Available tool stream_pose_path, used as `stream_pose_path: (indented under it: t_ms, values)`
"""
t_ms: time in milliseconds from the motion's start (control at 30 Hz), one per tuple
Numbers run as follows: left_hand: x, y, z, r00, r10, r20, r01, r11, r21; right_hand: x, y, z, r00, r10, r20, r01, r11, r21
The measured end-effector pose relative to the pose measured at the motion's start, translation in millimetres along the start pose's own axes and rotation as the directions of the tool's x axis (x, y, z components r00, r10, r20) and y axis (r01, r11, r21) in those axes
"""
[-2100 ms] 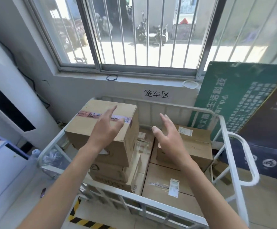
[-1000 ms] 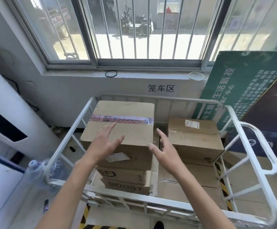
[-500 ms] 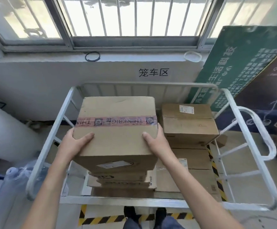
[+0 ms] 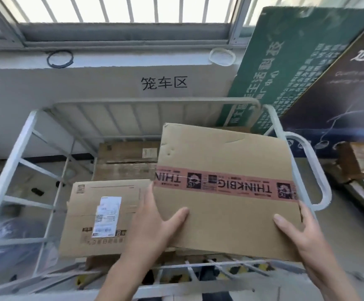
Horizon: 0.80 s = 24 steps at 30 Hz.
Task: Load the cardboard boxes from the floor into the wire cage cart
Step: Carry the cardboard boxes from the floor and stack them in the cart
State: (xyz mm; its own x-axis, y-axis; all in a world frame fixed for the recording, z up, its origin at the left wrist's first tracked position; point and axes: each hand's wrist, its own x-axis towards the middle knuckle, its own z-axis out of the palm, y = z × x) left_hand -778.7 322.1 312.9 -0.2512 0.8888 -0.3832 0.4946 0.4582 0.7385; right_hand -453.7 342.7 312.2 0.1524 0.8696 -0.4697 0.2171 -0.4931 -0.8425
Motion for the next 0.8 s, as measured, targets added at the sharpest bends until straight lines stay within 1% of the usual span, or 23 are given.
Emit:
stream_pose_path:
  t_ms: [67,133,233,300,433,600,700,800]
  values:
    - [16.2,-3.8,54.8,0.992,-0.091,0.089,0.093,0.995,-0.019,34.3,30.1,-32.9,0.997,0.083,0.009,-0.082,0.992,-0.098]
    - [34.9,-19.1,106.2,0.965,-0.196,0.176,0.200,0.980,-0.010,72.4,68.2,-49.1,0.984,0.177,0.033,-0.168,0.968,-0.188]
    - [63.2,-57.9,171.0,0.885,-0.353,0.303,0.356,0.933,0.045,120.4,123.9,-47.8,0.951,0.306,0.040,-0.283,0.916,-0.286]
    - [79.8,-85.8,203.3,0.835,-0.434,0.337,0.433,0.898,0.084,151.1,157.1,-39.0,0.932,0.360,0.034,-0.328,0.881,-0.341]
    - [121.6,-142.8,246.6,0.774,-0.538,0.334,0.511,0.842,0.173,213.9,212.7,-7.4,0.888,0.452,0.089,-0.383,0.832,-0.401]
    - [187.9,-203.4,281.1,0.755,-0.585,0.296,0.559,0.810,0.174,279.7,270.0,50.7,0.848,0.513,0.130,-0.418,0.800,-0.432]
    - [221.3,-225.3,295.5,0.749,-0.611,0.255,0.582,0.791,0.188,300.7,298.0,76.9,0.855,0.514,0.069,-0.438,0.787,-0.435]
    - [240.7,-238.8,297.9,0.759,-0.616,0.210,0.598,0.788,0.147,314.1,311.3,85.3,0.882,0.468,0.053,-0.407,0.814,-0.413]
